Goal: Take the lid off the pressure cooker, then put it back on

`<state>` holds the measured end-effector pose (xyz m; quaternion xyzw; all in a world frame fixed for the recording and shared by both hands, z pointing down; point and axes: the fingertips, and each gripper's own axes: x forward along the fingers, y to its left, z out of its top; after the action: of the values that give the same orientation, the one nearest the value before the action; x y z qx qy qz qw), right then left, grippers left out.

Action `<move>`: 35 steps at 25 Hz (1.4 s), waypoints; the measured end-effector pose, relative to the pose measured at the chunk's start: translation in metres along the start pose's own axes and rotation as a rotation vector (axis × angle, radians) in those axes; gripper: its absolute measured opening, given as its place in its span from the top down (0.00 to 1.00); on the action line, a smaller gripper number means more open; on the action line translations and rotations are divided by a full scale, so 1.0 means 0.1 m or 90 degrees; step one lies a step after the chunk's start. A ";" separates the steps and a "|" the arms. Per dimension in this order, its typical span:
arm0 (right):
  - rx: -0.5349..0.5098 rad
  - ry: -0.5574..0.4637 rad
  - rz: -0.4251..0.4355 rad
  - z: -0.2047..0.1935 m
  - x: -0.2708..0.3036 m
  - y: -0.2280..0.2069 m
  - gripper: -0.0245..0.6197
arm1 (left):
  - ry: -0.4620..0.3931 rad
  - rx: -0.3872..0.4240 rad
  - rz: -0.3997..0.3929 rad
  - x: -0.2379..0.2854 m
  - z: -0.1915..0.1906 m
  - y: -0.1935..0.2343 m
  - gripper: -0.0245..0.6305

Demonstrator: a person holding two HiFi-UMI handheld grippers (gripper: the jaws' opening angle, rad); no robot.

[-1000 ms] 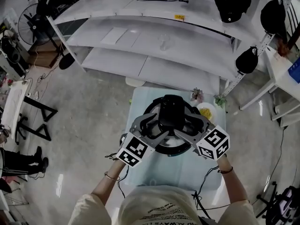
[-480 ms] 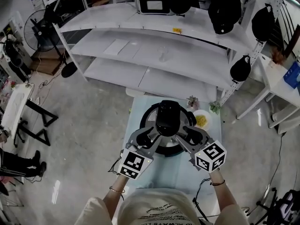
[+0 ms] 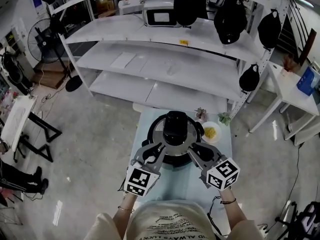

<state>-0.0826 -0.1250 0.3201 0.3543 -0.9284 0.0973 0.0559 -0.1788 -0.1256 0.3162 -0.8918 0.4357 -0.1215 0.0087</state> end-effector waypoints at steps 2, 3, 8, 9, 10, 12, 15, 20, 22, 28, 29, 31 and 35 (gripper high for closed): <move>0.002 -0.013 -0.001 0.01 -0.05 0.04 0.87 | -0.002 -0.003 0.005 -0.04 -0.02 -0.02 0.88; 0.001 -0.020 -0.003 0.02 -0.08 0.05 0.88 | -0.002 -0.002 0.008 -0.06 -0.02 -0.03 0.89; 0.003 -0.046 -0.019 0.02 -0.19 0.08 0.92 | -0.023 -0.012 0.021 -0.17 0.03 -0.07 0.90; 0.008 -0.052 -0.021 0.02 -0.21 0.08 0.92 | -0.027 -0.016 0.022 -0.20 0.03 -0.08 0.91; 0.012 -0.058 -0.023 0.01 -0.22 0.09 0.93 | -0.030 -0.019 0.023 -0.22 0.04 -0.09 0.91; 0.020 -0.067 -0.028 0.00 -0.26 0.10 0.93 | -0.036 -0.027 0.022 -0.25 0.06 -0.10 0.91; 0.031 -0.077 -0.033 -0.02 -0.31 0.11 0.93 | -0.042 -0.032 0.020 -0.28 0.09 -0.12 0.92; 0.042 -0.107 -0.045 0.02 -0.39 0.09 0.94 | -0.046 -0.033 0.026 -0.32 0.10 -0.10 0.92; 0.044 -0.115 -0.060 0.04 -0.43 0.06 0.94 | -0.045 -0.032 0.026 -0.33 0.09 -0.10 0.92; 0.034 -0.134 -0.082 0.12 -0.49 0.03 0.94 | -0.044 -0.035 0.034 -0.39 0.07 -0.10 0.92; 0.032 -0.138 -0.084 0.13 -0.50 0.02 0.95 | -0.044 -0.036 0.035 -0.39 0.07 -0.10 0.92; 0.032 -0.145 -0.091 0.15 -0.52 -0.01 0.94 | -0.043 -0.037 0.038 -0.39 0.06 -0.09 0.92; 0.055 -0.150 -0.103 0.16 -0.57 -0.05 0.95 | -0.042 -0.032 0.043 -0.39 0.08 -0.07 0.92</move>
<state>-0.0373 -0.0958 0.2950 0.4390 -0.8919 0.0900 -0.0612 -0.1944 -0.0913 0.3009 -0.8802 0.4678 -0.0806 0.0043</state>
